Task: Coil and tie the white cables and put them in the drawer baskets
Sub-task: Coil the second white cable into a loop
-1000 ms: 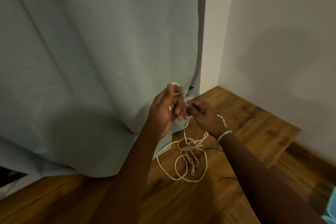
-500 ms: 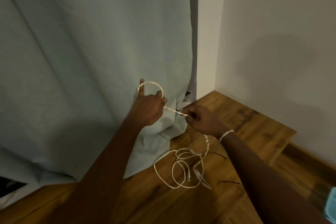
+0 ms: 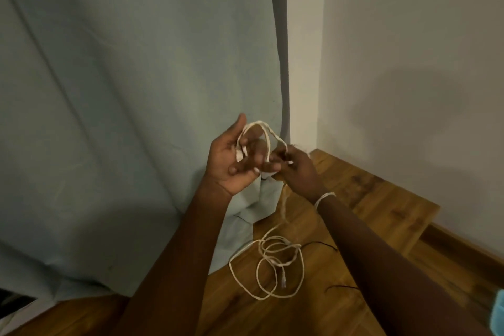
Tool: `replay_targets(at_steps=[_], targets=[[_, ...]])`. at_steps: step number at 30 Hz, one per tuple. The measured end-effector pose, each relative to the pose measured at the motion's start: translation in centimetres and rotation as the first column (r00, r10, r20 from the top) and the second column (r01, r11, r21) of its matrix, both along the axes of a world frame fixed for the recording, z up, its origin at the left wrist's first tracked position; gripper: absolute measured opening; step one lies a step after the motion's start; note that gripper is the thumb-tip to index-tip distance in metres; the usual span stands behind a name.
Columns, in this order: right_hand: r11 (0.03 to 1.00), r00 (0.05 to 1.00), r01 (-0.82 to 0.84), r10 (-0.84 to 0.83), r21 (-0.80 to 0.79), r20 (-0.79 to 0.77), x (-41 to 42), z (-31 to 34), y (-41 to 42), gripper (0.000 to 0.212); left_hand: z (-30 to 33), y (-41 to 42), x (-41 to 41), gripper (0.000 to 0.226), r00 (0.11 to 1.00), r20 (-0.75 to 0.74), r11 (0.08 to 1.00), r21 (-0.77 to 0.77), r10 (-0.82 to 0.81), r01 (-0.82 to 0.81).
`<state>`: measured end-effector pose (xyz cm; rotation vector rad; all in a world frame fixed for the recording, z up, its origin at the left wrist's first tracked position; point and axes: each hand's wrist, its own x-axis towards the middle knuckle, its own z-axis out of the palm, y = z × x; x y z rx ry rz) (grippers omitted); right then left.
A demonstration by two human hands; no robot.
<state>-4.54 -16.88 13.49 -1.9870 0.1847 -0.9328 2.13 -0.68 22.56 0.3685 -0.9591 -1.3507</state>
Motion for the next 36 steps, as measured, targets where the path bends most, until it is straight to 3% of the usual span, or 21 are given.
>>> replay_targets(at_steps=[2,4,5,7,8,9,12,14,16,17,18,19,21,23,24,25,27,30,33,36], targets=[[0.993,0.991,-0.119,0.120,0.022,-0.063,0.2,-1.4,1.1,0.017,1.6,-0.7,-0.8,0.043,0.986,-0.052,0.982,-0.094,0.157,-0.161],[0.971,0.964,-0.200,0.219,0.134,-0.151,0.2,-2.4,2.3,0.018,3.0,-1.3,-0.7,0.046,0.889,0.060,0.890,-0.092,0.453,-0.447],[0.957,0.952,-0.218,0.252,0.193,-0.174,0.1,-2.5,2.7,0.019,3.4,-1.5,-0.4,0.049,0.782,0.203,0.807,-0.116,0.590,-0.579],[0.927,0.931,-0.257,0.313,0.273,-0.186,-0.1,-2.3,3.0,0.018,3.2,-1.7,0.5,0.052,0.362,0.559,0.571,-0.258,0.746,-0.779],[0.898,0.915,-0.289,0.361,0.332,-0.180,-0.2,-2.0,3.0,0.019,2.7,-1.7,1.1,0.050,0.148,0.677,0.480,-0.334,0.721,-0.811],[0.846,0.891,-0.317,0.420,0.429,-0.171,-0.4,-1.6,2.9,0.020,2.3,-1.6,1.6,0.050,0.012,0.746,0.434,-0.374,0.665,-0.819],[0.670,0.805,-0.364,0.576,0.647,-0.143,-1.3,-0.5,2.1,0.023,0.6,-1.9,3.9,0.053,-0.385,0.821,0.426,-0.554,0.421,-0.715],[0.773,0.817,-0.343,0.526,0.534,-0.235,-1.9,0.0,1.3,0.020,-0.3,-1.4,4.9,0.046,-0.630,0.762,0.509,-0.606,0.151,-0.611],[0.911,0.874,-0.298,0.380,0.285,-0.301,-2.2,0.8,0.2,0.017,-1.5,-0.4,5.1,0.042,-0.736,0.677,0.577,-0.595,-0.015,-0.559],[0.946,0.905,-0.276,0.316,0.173,-0.285,-2.3,1.2,-0.3,0.017,-1.9,0.0,5.1,0.041,-0.727,0.685,0.602,-0.557,-0.057,-0.572],[0.962,0.929,-0.259,0.272,0.084,-0.252,-2.3,1.5,-0.9,0.015,-2.4,0.3,5.2,0.040,-0.632,0.771,0.608,-0.464,-0.080,-0.644],[0.970,0.947,-0.242,0.241,0.020,-0.211,-2.3,1.8,-1.3,0.014,-2.7,0.4,5.1,0.042,-0.447,0.890,0.607,-0.307,-0.089,-0.733],[0.983,0.977,-0.181,0.178,-0.016,-0.115,-2.3,2.4,-1.9,0.014,-2.9,0.7,4.9,0.048,0.051,0.999,0.631,0.046,-0.009,-0.775],[0.993,0.993,-0.115,0.115,-0.001,-0.019,-2.0,2.8,-1.9,0.016,-2.5,0.9,3.9,0.050,0.516,0.855,0.760,0.301,0.053,-0.576],[0.996,0.996,-0.092,0.092,0.007,0.009,-1.7,2.9,-1.8,0.018,-2.2,0.9,3.5,0.048,0.727,0.685,0.831,0.382,0.038,-0.404],[0.995,0.995,-0.093,0.093,0.024,0.030,-1.6,3.0,-1.6,0.020,-1.7,0.9,2.9,0.046,0.869,0.494,0.887,0.403,-0.003,-0.226],[0.991,0.990,-0.133,0.132,0.027,0.044,-1.0,2.8,-0.9,0.021,-0.9,0.3,2.1,0.041,0.972,0.237,0.958,0.277,0.004,-0.071],[0.952,0.952,-0.299,0.294,-0.057,-0.083,0.0,2.0,0.5,0.007,0.1,-0.9,1.1,0.041,0.973,0.072,0.973,0.058,0.221,-0.225],[0.879,0.854,-0.474,0.445,-0.052,-0.268,0.1,1.5,1.1,0.017,1.8,-1.6,0.7,0.044,0.919,0.034,0.920,-0.031,0.392,-0.392],[0.921,0.886,-0.390,0.371,-0.013,-0.280,-0.3,-0.1,0.5,0.032,2.7,-1.1,2.9,0.042,0.761,0.073,0.764,-0.078,0.645,-0.640]])
